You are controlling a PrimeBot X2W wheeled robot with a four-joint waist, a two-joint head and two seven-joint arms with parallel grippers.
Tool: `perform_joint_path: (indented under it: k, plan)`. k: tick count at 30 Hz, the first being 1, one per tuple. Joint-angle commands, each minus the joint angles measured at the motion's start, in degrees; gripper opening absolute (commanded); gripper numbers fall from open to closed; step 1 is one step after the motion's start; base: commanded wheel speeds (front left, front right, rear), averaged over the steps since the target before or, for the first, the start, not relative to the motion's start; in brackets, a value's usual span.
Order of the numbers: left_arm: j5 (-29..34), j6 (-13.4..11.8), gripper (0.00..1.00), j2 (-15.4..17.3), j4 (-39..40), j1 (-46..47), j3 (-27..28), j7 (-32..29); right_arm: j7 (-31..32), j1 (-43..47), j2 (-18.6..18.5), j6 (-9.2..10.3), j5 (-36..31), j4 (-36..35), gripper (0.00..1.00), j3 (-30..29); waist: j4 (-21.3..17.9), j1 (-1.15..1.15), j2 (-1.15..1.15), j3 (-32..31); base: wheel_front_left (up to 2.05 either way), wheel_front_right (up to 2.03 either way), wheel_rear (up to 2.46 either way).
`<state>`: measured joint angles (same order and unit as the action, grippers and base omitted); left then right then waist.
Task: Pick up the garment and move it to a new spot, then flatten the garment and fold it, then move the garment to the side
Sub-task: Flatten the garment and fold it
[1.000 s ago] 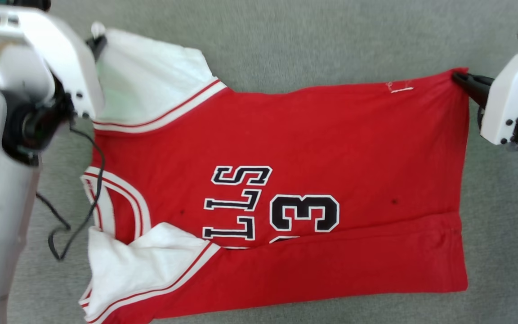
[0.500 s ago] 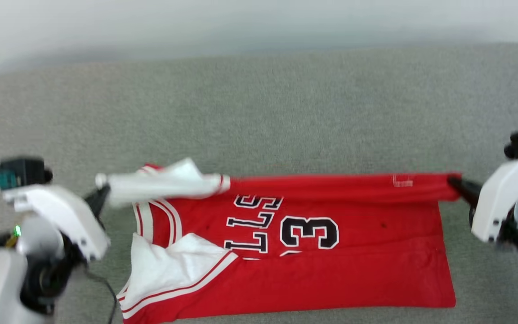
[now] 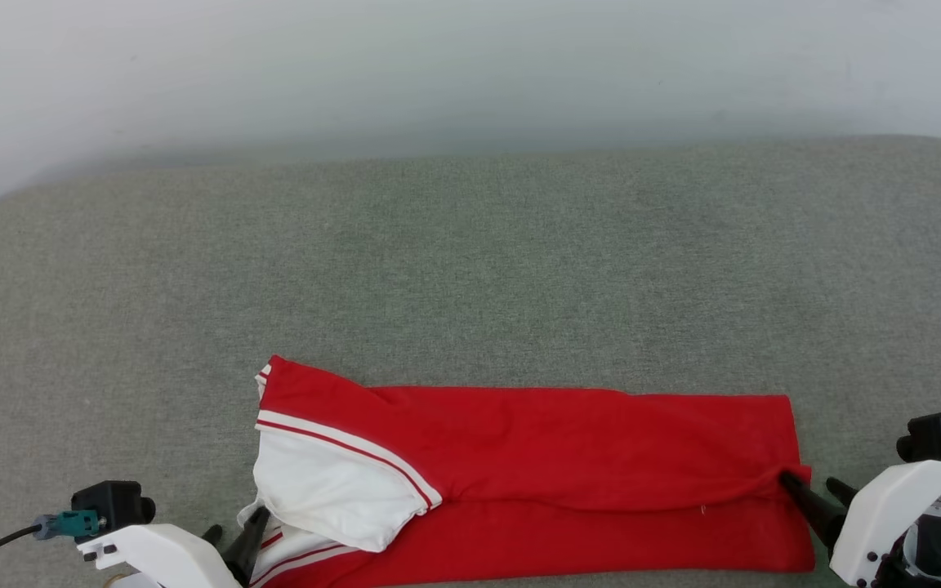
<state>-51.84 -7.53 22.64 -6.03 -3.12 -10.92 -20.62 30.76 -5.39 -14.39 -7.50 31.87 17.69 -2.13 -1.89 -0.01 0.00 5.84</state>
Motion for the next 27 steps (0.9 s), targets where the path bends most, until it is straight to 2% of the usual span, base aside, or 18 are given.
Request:
perform_joint_path:
  k: [1, 5, 9, 15, 21, 27]
  plan:
    - [0.9, 0.3, 1.0, -0.1, 0.3, -0.1, 0.2, 1.4, -0.9, 0.7, -0.2, 0.02, 0.1, -0.8, 1.0, -0.1, -0.2, 0.01, 0.0, -0.6, 0.0, 0.0, 0.0]
    - [4.1, 0.5, 1.0, -0.2, 2.2, 0.6, 0.5, 7.0, -3.2, 2.3, -0.8, 0.02, -0.4, -5.2, 1.0, -0.9, -0.5, 0.01, 0.0, -2.1, 0.0, 0.0, 0.0]
    - [7.8, -0.2, 1.0, -0.4, 5.0, 1.5, 0.6, 12.3, -1.7, 3.8, -1.4, 0.02, -1.6, -11.0, 1.0, -3.8, -0.7, 0.01, 0.0, -3.7, 0.0, 0.0, 0.0]
    - [14.8, -1.6, 1.0, -1.5, 8.5, 2.6, -0.7, 21.6, 6.8, 5.0, -1.7, 0.02, -3.2, -17.0, 1.0, -9.2, -0.4, 0.01, 0.0, -5.8, 0.0, 0.0, 0.0]
    - [20.6, -2.5, 1.0, -3.7, 9.8, 3.9, -2.4, 30.7, 16.2, 5.3, -1.6, 0.02, -4.6, -18.9, 1.0, -12.2, 1.6, 0.01, 0.0, -5.7, 0.0, 0.0, 0.0]
    - [25.5, -3.0, 1.0, -4.6, 10.7, 5.8, -5.1, 33.6, 19.8, 4.3, 0.2, 0.02, -5.1, -16.5, 1.0, -13.1, 5.2, 0.01, 0.0, -3.1, 0.0, 0.0, 0.0]
